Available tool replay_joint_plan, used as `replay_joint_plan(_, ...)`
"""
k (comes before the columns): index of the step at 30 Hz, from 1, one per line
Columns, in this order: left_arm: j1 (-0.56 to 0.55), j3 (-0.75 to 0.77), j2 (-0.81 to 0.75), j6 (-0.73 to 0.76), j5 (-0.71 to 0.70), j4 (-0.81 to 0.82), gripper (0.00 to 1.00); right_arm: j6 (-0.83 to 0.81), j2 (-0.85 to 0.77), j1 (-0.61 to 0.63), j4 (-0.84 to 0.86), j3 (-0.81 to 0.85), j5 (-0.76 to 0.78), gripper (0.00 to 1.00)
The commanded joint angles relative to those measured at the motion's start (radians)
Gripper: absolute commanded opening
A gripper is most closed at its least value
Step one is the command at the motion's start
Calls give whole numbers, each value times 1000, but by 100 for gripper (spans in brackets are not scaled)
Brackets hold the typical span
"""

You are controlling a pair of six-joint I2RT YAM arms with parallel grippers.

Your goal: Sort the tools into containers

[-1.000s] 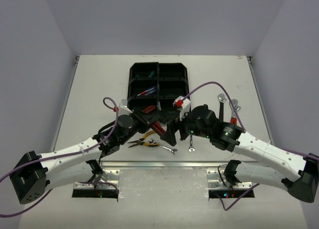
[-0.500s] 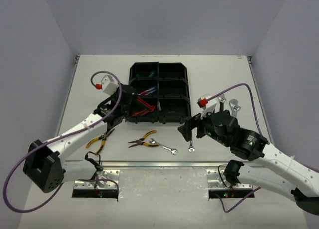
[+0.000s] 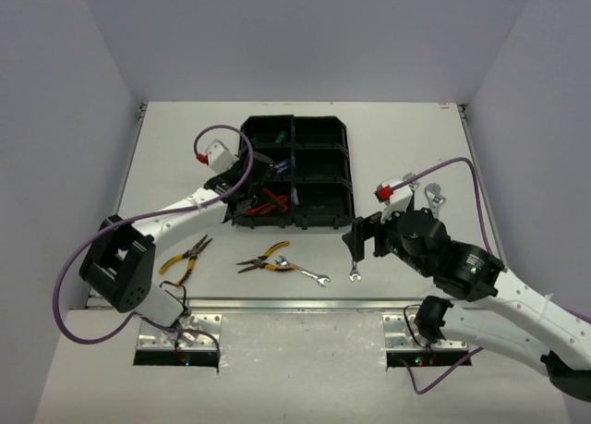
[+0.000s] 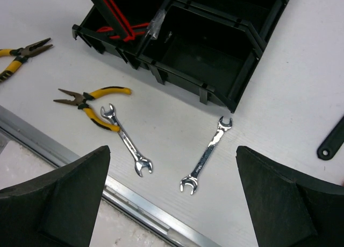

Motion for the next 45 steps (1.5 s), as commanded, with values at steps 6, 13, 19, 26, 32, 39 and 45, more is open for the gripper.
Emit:
replay_joint_plan(6, 9, 26, -17, -16, 9, 39, 89, -2, 94, -10, -13, 14, 58, 99)
replay_joint_plan(13, 9, 49, -153, 100, 56, 21, 100, 14, 192, -29, -11, 43, 14, 99)
replay_joint_plan(19, 9, 36, -377, 354, 81, -49, 100, 39, 286, -28, 39, 43, -65, 99)
replay_joint_plan(26, 9, 15, -657, 498, 22, -349, 100, -52, 392, -26, 185, 28, -288, 99)
replay_joint_plan(32, 13, -46, -756, 517, -82, -495, 100, -42, 554, -25, 185, 126, -350, 99)
replay_joint_plan(39, 259, -112, -527, 416, 145, -508, 100, -39, 495, -25, 179, 78, -309, 99)
replay_joint_plan(45, 469, -159, -439, 34, 198, -668, 100, -53, 345, -28, 178, -34, -258, 99)
